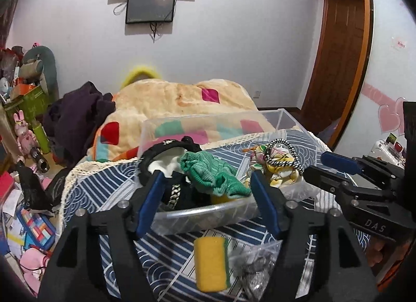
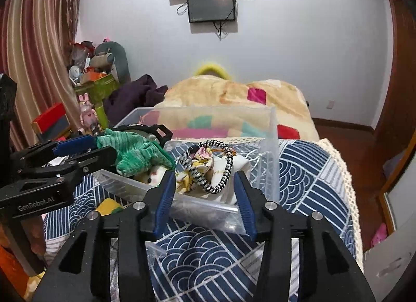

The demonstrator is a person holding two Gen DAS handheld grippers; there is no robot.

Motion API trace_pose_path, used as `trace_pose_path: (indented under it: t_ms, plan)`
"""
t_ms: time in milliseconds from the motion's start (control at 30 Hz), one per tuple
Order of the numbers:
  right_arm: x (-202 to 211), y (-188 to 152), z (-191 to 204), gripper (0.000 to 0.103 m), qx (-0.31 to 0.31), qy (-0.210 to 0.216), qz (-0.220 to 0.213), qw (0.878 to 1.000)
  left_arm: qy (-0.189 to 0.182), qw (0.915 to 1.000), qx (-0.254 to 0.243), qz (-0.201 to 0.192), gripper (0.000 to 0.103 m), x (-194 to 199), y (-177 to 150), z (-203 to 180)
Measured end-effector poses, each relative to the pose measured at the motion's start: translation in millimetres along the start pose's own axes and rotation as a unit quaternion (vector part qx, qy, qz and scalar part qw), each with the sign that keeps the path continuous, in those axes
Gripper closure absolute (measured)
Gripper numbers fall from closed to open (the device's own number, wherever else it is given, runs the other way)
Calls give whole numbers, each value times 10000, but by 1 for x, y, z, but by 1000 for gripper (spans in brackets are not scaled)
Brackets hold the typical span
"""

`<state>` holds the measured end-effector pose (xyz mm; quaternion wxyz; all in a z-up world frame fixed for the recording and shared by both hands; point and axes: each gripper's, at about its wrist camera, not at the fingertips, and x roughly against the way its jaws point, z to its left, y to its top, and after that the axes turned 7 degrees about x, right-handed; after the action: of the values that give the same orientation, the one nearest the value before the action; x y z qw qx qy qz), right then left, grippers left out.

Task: Organize soft objects
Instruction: 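Grasp the yellow-green sponge with the left tool while the right tool grasps the bagged steel scrubber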

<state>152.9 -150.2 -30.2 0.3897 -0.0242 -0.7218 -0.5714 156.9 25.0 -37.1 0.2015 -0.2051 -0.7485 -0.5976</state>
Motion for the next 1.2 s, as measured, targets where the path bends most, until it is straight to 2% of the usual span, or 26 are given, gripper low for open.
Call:
trace_pose_path:
  t_ms: [67, 100, 233, 300, 633, 867, 933, 967, 1067, 1200]
  plan:
    - [7, 1, 2, 40, -23, 2, -51, 10000, -1, 9999, 71, -82, 27, 11, 0, 3]
    - [11, 0, 4, 38, -18, 8, -122, 9999, -35, 9999, 108, -125, 26, 17, 0, 5]
    - [22, -3, 14, 37, 83, 40, -199, 9998, -13, 9995, 163, -282, 14, 37, -6, 10]
    - [21, -7, 20, 37, 87, 119, -125, 9998, -6, 9995, 147, -279, 13, 43, -13, 12]
    - [-9, -43, 48, 37, 146, 656, 557, 9962, 179, 9994, 32, 308, 13, 35, -57, 22]
    - [-28, -63, 72, 37, 340, 854, 945, 9913, 242, 9976, 6, 644, 14, 28, -88, 28]
    - [-31, -64, 74, 45, 372, 940, 1006, 9898, 214, 9974, -4, 695, 22, 26, -91, 28]
    - [-33, -64, 75, 59, 418, 1017, 1040, 9885, 183, 9972, -10, 721, 23, 25, -91, 28]
    - [-29, -63, 75, 77, 434, 1102, 947, 9884, 124, 9971, -19, 748, 30, 20, -91, 25]
    - [-22, -63, 65, 83, 258, 980, 783, 9918, 54, 9974, -18, 724, 35, 7, -85, 18]
